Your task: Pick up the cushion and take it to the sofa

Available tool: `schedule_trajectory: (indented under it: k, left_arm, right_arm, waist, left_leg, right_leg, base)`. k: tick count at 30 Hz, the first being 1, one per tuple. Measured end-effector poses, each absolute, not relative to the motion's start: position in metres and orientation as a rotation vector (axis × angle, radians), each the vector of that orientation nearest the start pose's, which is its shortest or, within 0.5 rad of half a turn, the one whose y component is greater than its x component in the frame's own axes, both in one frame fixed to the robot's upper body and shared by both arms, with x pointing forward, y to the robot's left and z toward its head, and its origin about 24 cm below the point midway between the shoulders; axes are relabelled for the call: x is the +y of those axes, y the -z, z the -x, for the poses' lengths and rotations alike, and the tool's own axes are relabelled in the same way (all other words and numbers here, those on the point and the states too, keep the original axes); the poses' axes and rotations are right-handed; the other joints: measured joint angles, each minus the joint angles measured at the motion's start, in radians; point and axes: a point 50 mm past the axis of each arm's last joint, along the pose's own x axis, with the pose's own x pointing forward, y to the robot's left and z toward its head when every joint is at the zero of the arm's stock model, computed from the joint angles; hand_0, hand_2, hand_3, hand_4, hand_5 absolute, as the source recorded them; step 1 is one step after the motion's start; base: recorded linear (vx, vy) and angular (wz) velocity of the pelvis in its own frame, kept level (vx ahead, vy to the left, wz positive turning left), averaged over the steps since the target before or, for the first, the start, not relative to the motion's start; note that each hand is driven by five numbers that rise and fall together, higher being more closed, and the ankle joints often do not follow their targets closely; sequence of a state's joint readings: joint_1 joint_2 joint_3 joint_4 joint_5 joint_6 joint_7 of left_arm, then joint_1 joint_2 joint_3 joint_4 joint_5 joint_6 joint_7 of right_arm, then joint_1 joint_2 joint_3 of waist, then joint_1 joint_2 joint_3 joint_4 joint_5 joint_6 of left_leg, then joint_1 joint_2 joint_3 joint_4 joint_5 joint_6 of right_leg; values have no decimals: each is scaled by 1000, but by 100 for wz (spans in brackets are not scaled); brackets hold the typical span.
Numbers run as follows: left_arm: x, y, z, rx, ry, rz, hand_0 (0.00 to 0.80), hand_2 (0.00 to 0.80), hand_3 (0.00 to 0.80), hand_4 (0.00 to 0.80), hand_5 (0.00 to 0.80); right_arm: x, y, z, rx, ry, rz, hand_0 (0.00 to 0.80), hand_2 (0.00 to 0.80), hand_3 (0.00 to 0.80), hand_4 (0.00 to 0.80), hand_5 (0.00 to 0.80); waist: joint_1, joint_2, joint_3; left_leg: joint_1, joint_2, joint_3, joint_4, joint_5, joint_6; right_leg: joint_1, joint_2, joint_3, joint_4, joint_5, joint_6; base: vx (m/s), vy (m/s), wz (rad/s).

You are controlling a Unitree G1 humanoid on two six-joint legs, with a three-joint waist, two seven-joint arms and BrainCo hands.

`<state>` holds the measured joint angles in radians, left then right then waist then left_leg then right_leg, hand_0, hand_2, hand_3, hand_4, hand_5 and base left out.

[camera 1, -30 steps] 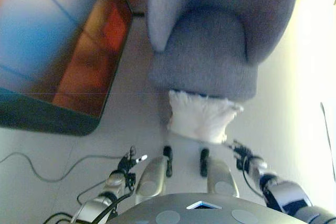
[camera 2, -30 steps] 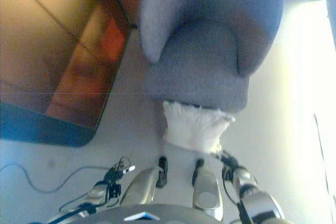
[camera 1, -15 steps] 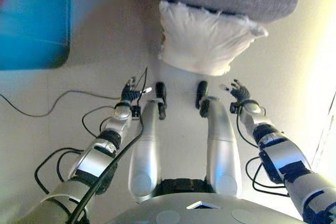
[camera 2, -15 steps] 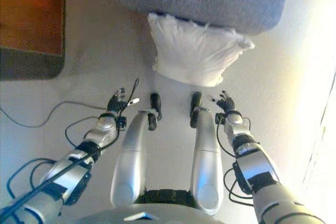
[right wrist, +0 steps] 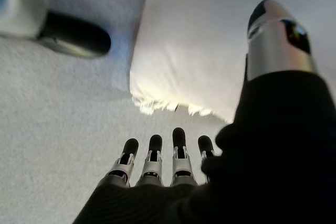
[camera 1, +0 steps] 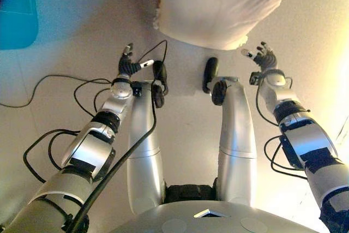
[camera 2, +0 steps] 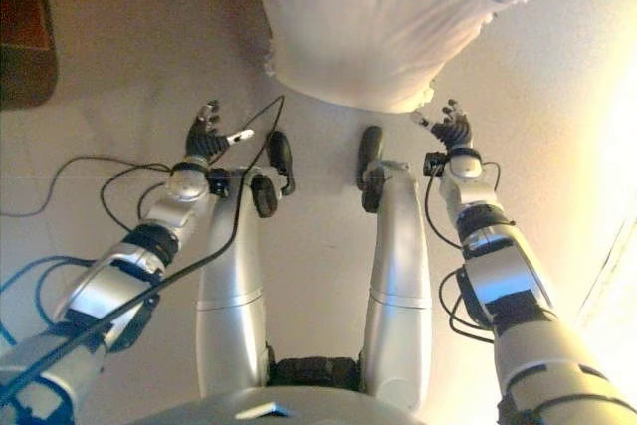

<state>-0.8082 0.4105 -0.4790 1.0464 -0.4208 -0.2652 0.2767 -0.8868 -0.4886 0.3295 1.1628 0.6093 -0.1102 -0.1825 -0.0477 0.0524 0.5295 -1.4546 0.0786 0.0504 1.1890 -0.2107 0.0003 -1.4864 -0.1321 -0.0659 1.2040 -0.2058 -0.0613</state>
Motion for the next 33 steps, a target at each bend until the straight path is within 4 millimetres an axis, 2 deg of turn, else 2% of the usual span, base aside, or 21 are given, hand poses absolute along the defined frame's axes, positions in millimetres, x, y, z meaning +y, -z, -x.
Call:
schedule_trajectory:
  k: [3,7,12,19,21,25,33]
  left_arm:
    - [210,-97,-384,-23,-181,-295,0,0,0,0,0]
    - [211,-125,-394,-88,-189,-268,0,0,0,0,0]
    - [208,-149,-402,-127,-136,-338,0,0,0,0,0]
    - [191,-189,-412,-202,-13,-425,0,0,0,0,0]
    - [186,-193,-413,-211,6,-444,0,0,0,0,0]
    - [181,-187,-413,-176,63,-485,0,0,0,0,0]
    - [186,-181,-415,-97,50,-423,0,0,0,0,0]
  right_arm:
    - [-260,-106,-386,131,334,43,0,0,0,0,0]
    - [-274,-120,-386,93,372,-1,0,0,0,0,0]
    - [-269,-141,-393,29,333,-60,0,0,0,0,0]
    - [-266,-152,-396,3,246,-46,0,0,0,0,0]
    - [-263,-153,-397,3,221,-34,0,0,0,0,0]
    - [-259,-149,-398,16,177,-25,0,0,0,0,0]
    - [-251,-147,-399,27,124,-2,0,0,0,0,0]
  waist:
    - [-21,0,0]
    - [-27,0,0]
    - [-48,0,0]
    - [-59,0,0]
    - [-60,0,0]
    - [-67,0,0]
    - [-73,1,0]
  left_leg:
    - [-57,6,4,67,-15,8]
    - [-119,12,11,133,-23,14]
    - [-148,28,32,168,-29,24]
    - [-143,44,47,206,-54,34]
    - [-143,49,51,229,-68,36]
    - [-141,74,56,315,-110,47]
    - [-126,102,63,453,-166,58]
  right_leg:
    - [-59,2,13,59,-4,3]
    - [-127,4,30,120,-5,5]
    - [-168,2,45,153,-5,5]
    - [-173,1,55,189,-14,4]
    - [-176,-1,58,213,-25,4]
    - [-177,-13,60,298,-67,3]
    - [-178,-11,85,437,-113,5]
  base:
    - [56,-31,-9]
    - [38,-29,-5]
    - [47,-9,-5]
    - [11,-9,-3]
    - [-2,-43,-5]
    - [0,0,0]
    - [-3,-11,-1]
